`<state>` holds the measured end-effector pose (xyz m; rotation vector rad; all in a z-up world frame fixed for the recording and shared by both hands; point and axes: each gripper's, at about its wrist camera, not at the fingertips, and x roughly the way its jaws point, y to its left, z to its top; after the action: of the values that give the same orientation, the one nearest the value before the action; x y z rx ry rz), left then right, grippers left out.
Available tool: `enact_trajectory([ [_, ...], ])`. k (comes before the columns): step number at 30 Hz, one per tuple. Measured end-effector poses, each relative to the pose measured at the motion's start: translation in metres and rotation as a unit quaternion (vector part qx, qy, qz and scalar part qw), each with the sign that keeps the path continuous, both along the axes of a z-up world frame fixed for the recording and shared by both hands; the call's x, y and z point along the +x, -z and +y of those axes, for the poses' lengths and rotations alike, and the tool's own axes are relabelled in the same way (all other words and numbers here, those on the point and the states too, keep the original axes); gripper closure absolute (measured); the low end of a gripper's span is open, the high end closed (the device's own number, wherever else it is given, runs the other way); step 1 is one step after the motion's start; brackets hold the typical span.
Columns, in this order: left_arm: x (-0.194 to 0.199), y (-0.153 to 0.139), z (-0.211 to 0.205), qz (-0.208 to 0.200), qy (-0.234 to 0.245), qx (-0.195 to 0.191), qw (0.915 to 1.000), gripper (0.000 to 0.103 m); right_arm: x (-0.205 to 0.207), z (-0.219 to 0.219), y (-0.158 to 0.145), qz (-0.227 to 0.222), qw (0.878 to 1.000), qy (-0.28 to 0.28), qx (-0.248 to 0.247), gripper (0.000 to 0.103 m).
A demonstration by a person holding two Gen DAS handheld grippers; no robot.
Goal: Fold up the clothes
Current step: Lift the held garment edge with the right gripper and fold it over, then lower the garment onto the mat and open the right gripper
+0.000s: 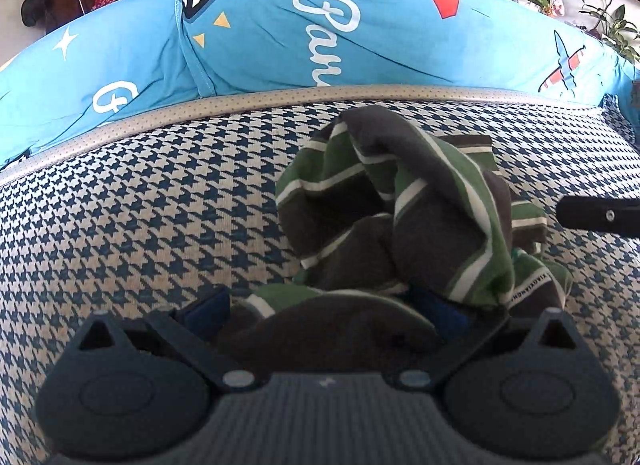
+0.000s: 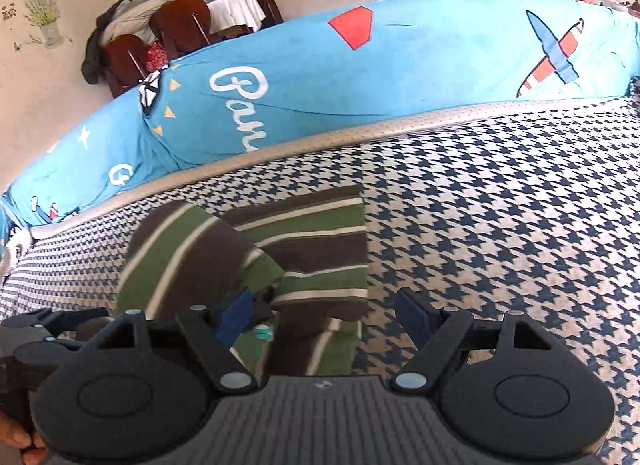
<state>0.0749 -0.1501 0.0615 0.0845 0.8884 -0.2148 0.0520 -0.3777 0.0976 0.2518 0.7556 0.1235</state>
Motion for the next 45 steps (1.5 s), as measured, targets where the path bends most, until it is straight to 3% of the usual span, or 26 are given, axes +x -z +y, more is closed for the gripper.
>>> enact_trajectory([
  [8,-0.023,0.000,-0.008,-0.023,0.002,0.011,0.9997,0.000,0.007,0.033,-0.011,-0.038,0.995,-0.076,0.058,0.023],
  [12,-0.028,0.000,-0.008,-0.023,0.002,0.006,0.9997,0.000,0.014,0.057,-0.005,-0.031,0.994,-0.098,0.025,0.022],
  [16,-0.032,-0.001,-0.006,-0.019,0.001,-0.006,0.9998,0.000,0.026,0.065,0.009,0.012,0.997,-0.057,-0.041,0.018],
  [24,-0.041,-0.017,0.006,-0.036,-0.017,-0.035,0.9986,0.000,0.024,0.029,0.023,0.058,0.993,0.062,-0.082,0.015],
  [35,-0.053,-0.019,0.020,-0.033,-0.038,-0.050,0.9975,0.000,0.000,0.019,0.035,0.111,0.986,0.054,-0.110,0.012],
  [45,-0.078,-0.032,0.035,-0.041,-0.062,-0.057,0.9956,0.000,-0.022,0.016,0.005,0.037,0.995,0.054,-0.074,0.012],
])
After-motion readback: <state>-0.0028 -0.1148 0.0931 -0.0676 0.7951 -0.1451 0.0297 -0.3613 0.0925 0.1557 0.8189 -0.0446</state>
